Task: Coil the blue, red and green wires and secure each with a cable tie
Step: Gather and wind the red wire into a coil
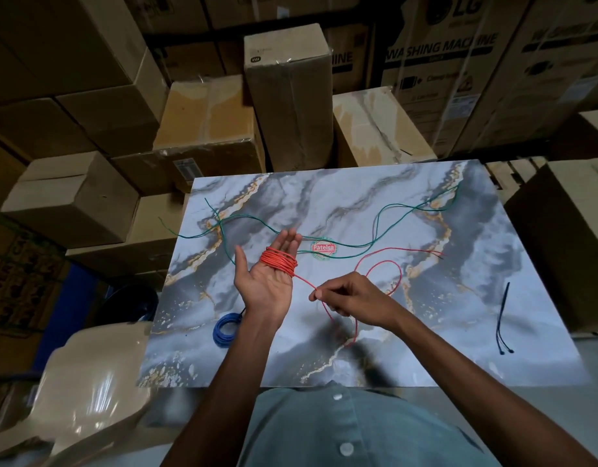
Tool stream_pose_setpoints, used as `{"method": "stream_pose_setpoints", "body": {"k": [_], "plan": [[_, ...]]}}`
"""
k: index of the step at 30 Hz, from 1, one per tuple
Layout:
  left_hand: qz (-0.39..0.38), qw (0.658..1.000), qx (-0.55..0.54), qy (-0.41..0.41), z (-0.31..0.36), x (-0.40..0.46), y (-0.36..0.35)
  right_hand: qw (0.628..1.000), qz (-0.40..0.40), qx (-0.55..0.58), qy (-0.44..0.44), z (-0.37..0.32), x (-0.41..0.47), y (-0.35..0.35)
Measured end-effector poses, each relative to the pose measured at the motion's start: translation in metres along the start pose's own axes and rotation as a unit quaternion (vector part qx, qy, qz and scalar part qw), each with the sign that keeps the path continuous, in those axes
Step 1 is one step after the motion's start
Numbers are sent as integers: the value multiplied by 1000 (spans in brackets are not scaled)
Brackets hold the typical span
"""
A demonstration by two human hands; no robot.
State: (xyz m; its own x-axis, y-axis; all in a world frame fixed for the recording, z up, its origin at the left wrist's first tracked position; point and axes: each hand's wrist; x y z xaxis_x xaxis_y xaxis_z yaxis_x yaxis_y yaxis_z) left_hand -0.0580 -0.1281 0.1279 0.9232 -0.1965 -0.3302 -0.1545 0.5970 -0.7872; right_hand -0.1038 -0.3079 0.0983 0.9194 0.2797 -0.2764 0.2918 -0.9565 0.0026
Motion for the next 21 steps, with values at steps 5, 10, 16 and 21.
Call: {"method": "stream_pose_setpoints", "body": {"k": [5,10,16,21], "plan": [[39,996,77,-26,-3,3,7,996,-20,-89,4,-24,-11,5],[26,970,231,-66,-12,5,12,990,-26,-137,30,-51,-14,4],[-52,898,430,-74,-21,-1,17,972,-15,-216,88,-74,-5,10],[-57,861,499,-79,-20,-9,10,964,-33,-246,97,-88,-2,17]]}}
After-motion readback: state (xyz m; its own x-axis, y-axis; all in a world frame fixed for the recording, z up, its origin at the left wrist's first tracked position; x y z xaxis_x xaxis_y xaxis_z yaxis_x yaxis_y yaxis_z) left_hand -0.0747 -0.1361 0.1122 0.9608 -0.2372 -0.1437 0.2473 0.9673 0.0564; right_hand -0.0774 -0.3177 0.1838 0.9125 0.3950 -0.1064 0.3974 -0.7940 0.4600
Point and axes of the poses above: each hand's wrist, its own x-axis towards the middle knuckle, its own y-axis out of the back of the hand, z = x × y, and after that the axes turned 9 degrees about x, right-handed
